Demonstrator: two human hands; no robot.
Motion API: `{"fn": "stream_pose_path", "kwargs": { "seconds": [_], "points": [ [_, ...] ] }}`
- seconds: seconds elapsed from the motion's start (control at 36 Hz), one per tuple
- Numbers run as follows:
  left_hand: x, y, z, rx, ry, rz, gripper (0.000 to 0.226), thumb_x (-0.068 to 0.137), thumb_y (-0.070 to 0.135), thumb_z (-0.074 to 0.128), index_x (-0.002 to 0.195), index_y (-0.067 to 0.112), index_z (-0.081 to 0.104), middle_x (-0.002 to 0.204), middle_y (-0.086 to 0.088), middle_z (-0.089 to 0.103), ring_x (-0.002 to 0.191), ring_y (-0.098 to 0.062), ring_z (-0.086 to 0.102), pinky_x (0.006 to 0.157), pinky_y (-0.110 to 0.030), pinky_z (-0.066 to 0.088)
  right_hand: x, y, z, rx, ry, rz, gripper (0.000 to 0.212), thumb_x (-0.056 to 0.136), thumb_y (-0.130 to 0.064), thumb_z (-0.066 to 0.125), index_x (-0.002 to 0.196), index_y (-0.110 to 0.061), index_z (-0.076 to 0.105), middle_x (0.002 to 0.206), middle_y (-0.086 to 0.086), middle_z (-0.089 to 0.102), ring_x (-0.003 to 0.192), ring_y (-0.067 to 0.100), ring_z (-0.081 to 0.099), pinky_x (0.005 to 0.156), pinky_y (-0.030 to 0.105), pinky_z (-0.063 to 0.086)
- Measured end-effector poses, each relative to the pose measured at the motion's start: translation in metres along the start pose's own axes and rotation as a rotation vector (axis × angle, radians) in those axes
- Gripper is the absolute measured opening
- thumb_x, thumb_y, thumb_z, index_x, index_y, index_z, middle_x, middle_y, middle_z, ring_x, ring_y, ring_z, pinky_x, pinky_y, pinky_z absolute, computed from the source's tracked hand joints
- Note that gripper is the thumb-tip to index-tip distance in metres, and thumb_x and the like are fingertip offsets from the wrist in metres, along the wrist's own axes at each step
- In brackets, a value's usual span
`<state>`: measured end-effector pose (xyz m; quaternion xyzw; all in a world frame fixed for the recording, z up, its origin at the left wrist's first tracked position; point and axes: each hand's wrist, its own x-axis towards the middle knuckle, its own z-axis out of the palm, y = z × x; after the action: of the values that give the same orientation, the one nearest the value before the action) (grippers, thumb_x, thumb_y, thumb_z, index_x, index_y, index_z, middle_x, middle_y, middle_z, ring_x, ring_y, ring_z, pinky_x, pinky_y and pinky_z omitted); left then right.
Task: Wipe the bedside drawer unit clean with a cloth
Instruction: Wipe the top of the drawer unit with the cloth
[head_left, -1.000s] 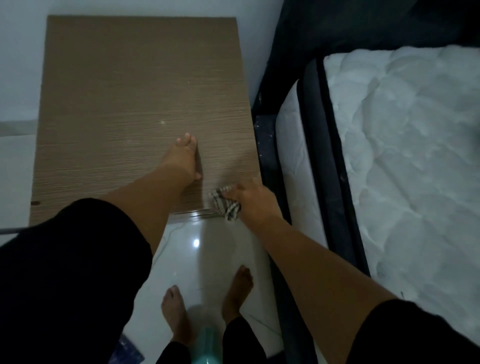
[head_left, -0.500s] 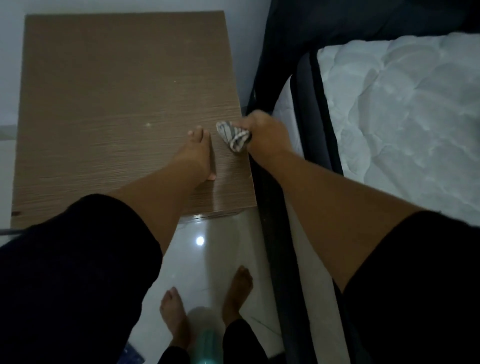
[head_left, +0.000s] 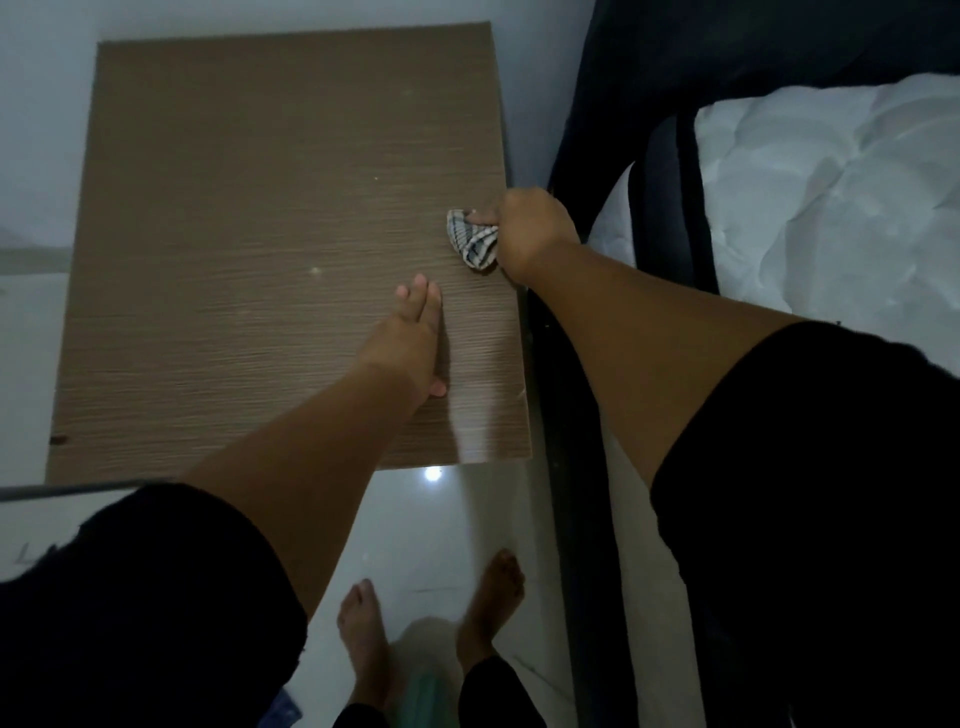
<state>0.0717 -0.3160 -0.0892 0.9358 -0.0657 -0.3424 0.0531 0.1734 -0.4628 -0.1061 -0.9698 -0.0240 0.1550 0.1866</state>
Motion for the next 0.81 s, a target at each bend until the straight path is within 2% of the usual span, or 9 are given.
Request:
{"fn": "stream_pose_path", "kwargs": {
  "seconds": [0.11,0.25,0.36,0.5,0.56,0.64,0.69,0.75,0.81],
  "points": [
    [0.001,-0.001,-0.001,-0.003,-0.013,-0.011,0.11,0.081,0.018,0.072,0.152,0.009,-0.012,0.159,-0.006,-0.019,0.149,-0.023,-0.011,0.12,-0.033,0.008,-0.008,0.001,0.015,0.043,0.006,0.024,0.032,0.094,-0.009,0.046,0.121,-0.01,0.063,0.122,0.013,0.062,0.11,0.028,0.059,0.093,0.035,0.051],
    [-0.001,-0.003,-0.002,-0.003,-0.024,-0.027,0.11,0.081,0.016,0.072,0.152,0.008,-0.011,0.159,-0.007,-0.018,0.149,-0.023,-0.011,0.12,-0.033,0.005,-0.052,0.01,0.033,0.068,-0.065,0.004,0.03,0.09,-0.028,0.056,0.112,-0.011,0.066,0.114,0.013,0.062,0.105,0.028,0.06,0.091,0.034,0.05],
    [0.001,0.0,-0.004,0.018,-0.034,-0.039,0.111,0.08,0.014,0.073,0.151,0.006,-0.011,0.159,-0.009,-0.017,0.149,-0.025,-0.011,0.121,-0.034,0.005,-0.108,0.011,0.036,0.018,-0.111,-0.089,0.027,0.09,-0.028,0.055,0.111,-0.015,0.067,0.11,0.012,0.061,0.099,0.027,0.058,0.086,0.031,0.05],
    [0.001,0.006,-0.004,0.066,-0.029,-0.059,0.109,0.081,0.015,0.072,0.151,0.003,-0.011,0.159,-0.011,-0.015,0.149,-0.027,-0.008,0.121,-0.034,0.006,-0.168,0.013,0.041,0.012,-0.133,-0.211,0.038,0.081,-0.013,0.07,0.118,-0.022,0.067,0.118,0.01,0.061,0.104,0.03,0.052,0.09,0.037,0.048],
    [0.0,0.007,0.0,0.071,-0.02,-0.057,0.107,0.082,0.016,0.071,0.151,0.002,-0.01,0.16,-0.012,-0.014,0.149,-0.028,-0.006,0.122,-0.035,0.006,-0.187,0.015,0.047,0.043,-0.103,-0.208,0.036,0.074,-0.009,0.076,0.109,-0.018,0.072,0.112,0.013,0.066,0.095,0.035,0.057,0.083,0.038,0.052],
    [-0.006,0.007,0.006,0.078,-0.013,-0.034,0.1,0.086,0.016,0.067,0.151,0.001,-0.008,0.16,-0.013,-0.012,0.149,-0.029,-0.005,0.122,-0.036,0.005,-0.211,0.013,0.052,0.085,-0.053,-0.212,0.033,0.063,-0.004,0.081,0.094,-0.014,0.077,0.091,0.016,0.071,0.076,0.037,0.061,0.067,0.036,0.053],
    [-0.013,0.007,0.01,0.091,-0.018,-0.016,0.098,0.088,0.016,0.065,0.151,0.001,-0.008,0.16,-0.013,-0.012,0.149,-0.028,-0.005,0.12,-0.034,0.004,-0.222,0.011,0.052,0.086,-0.078,-0.181,0.032,0.075,-0.001,0.07,0.104,-0.014,0.075,0.103,0.015,0.068,0.089,0.037,0.059,0.076,0.035,0.049],
    [-0.021,0.005,0.017,0.103,-0.03,0.002,0.098,0.088,0.016,0.065,0.151,0.001,-0.008,0.16,-0.013,-0.012,0.149,-0.028,-0.005,0.12,-0.034,0.004,-0.233,0.014,0.053,0.054,-0.181,-0.11,0.038,0.082,0.003,0.059,0.113,-0.015,0.07,0.118,0.011,0.063,0.107,0.03,0.056,0.09,0.031,0.043],
    [-0.029,0.003,0.023,0.122,-0.032,0.02,0.098,0.087,0.015,0.066,0.151,0.0,-0.007,0.16,-0.014,-0.011,0.149,-0.028,-0.003,0.121,-0.034,0.007,-0.244,0.018,0.054,0.103,-0.208,-0.008,0.037,0.082,0.004,0.057,0.113,-0.014,0.07,0.12,0.011,0.062,0.11,0.028,0.057,0.096,0.031,0.045]
  ]
}}
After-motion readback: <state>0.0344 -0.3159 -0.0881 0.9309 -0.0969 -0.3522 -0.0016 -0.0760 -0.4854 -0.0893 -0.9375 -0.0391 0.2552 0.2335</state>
